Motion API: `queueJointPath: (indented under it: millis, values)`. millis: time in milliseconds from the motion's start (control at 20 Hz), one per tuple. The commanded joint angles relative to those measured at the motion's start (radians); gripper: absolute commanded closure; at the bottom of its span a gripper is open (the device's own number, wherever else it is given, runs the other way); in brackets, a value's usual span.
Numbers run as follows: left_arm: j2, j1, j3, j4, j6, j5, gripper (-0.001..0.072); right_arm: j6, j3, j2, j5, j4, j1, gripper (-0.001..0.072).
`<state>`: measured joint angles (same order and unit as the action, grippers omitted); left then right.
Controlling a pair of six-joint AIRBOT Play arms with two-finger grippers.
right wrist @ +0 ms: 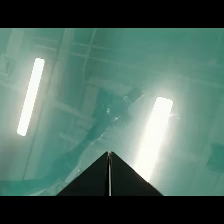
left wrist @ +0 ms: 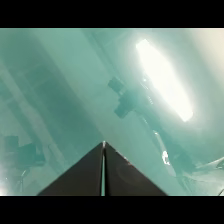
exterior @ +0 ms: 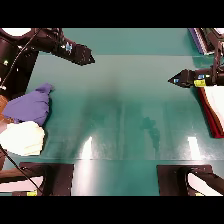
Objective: Fold the shirts.
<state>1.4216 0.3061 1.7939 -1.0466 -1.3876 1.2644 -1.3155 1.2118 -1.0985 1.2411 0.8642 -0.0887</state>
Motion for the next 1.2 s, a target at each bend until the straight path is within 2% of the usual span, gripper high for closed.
queueJointPath:
  millis: [0,550,750,800,950,1050,1150]
  values:
    - [-0.001,0.001,0.000,0.000,0.000,0.000,0.0676,0.000,0.000,0.001,0.000,0.000,-0.002,0.0694]
    - [-0.001,0.001,0.000,0.002,-0.002,-0.002,0.0676,0.000,0.000,0.001,0.011,0.000,0.000,0.0694]
    - [-0.002,-0.006,0.003,0.013,0.009,-0.092,0.0676,0.000,0.000,0.001,0.019,0.000,0.000,0.0694]
    - [-0.004,-0.029,0.014,-0.043,-0.006,-0.056,0.0677,0.000,0.000,0.001,0.019,0.000,0.000,0.0694]
    - [-0.047,-0.167,0.017,-0.261,-0.129,0.058,0.0677,0.000,0.000,0.001,0.020,0.002,0.002,0.0693]
    - [-0.102,-0.288,-0.019,-0.345,-0.150,0.094,0.0677,0.000,0.000,0.001,0.019,0.001,0.002,0.0694]
    - [-0.149,-0.399,-0.097,-0.378,-0.127,0.130,0.0676,0.000,0.000,0.001,0.016,0.002,0.002,0.0693]
